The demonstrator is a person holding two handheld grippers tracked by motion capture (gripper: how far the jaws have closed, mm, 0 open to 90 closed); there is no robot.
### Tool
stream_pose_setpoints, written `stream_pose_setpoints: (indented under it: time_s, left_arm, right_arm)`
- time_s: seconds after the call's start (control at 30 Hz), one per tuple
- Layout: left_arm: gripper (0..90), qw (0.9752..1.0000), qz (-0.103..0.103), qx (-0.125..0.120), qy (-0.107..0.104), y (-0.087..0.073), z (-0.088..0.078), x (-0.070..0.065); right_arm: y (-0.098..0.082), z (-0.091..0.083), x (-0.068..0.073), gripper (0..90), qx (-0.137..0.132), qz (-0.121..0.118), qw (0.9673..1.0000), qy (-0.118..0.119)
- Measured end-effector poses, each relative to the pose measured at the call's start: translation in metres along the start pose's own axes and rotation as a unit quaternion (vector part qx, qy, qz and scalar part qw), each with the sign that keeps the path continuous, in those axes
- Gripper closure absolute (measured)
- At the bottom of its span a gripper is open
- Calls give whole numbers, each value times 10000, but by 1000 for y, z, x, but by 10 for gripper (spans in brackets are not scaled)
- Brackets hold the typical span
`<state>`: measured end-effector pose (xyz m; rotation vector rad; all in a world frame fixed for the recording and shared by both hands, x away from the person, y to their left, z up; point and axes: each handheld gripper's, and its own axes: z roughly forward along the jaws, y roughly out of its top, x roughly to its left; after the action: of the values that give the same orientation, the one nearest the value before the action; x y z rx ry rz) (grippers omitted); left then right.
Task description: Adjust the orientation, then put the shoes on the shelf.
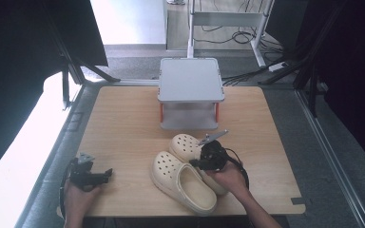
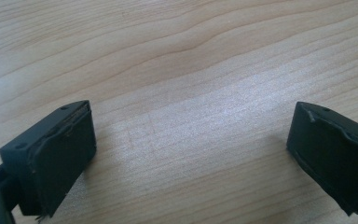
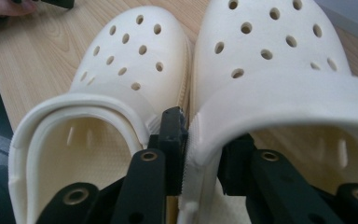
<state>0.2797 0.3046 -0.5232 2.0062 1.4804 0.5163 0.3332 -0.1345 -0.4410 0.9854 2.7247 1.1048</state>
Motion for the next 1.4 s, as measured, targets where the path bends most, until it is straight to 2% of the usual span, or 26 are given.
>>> stream_pose_setpoints:
  time_s: [0.07, 0.13, 0.17, 0.2, 0.3, 0.33, 0.37, 0.53, 0.7, 0.97, 1.13, 1.23, 1.4]
  left_arm:
    - [10, 10000, -4, -6, -6, 0, 0, 0]
    - [10, 10000, 6, 3, -7, 0, 0, 0]
    - [10, 10000, 8, 4, -8, 0, 0, 0]
    - [10, 10000, 9, 5, -6, 0, 0, 0]
    - [10, 10000, 6, 3, -5, 0, 0, 0]
    - [10, 10000, 13, 11, -4, 0, 0, 0]
    - [9, 10000, 13, 11, -4, 0, 0, 0]
    - [10, 10000, 14, 12, -4, 0, 0, 0]
    - [10, 10000, 13, 13, -2, 0, 0, 0]
    - [9, 10000, 15, 6, -8, 0, 0, 0]
    - [10, 10000, -4, -5, -11, 0, 0, -1]
    - [10, 10000, -2, -4, -12, 0, 0, -1]
    - [10, 10000, 1, -5, -22, 0, 0, -1]
  right_arm:
    - [-1, -2, -4, 582, -99, 47, 9999, 60]
    - [-1, -5, -5, 548, -119, 51, 9999, 29]
    - [-1, -11, -7, 467, -181, -8, 9998, -45]
    - [-1, -11, -7, 467, -181, -8, 9998, -45]
    - [-3, -20, -11, 403, -223, 93, 9996, 152]
    - [-6, -26, -11, 366, -254, 45, 9996, 131]
    - [-6, -26, -11, 366, -254, 45, 9996, 131]
    - [-12, -35, -6, 294, -209, -16, 9993, 315]
    - [-18, -29, 5, 271, -42, -193, 9992, 335]
    - [-19, -15, 9, 279, 72, -361, 9988, 307]
    - [-19, -2, 10, 293, 174, -458, 9986, 179]
    - [-18, 7, 10, 315, 263, -496, 9984, 105]
    - [-17, 22, 12, 373, 462, -549, 9973, 120]
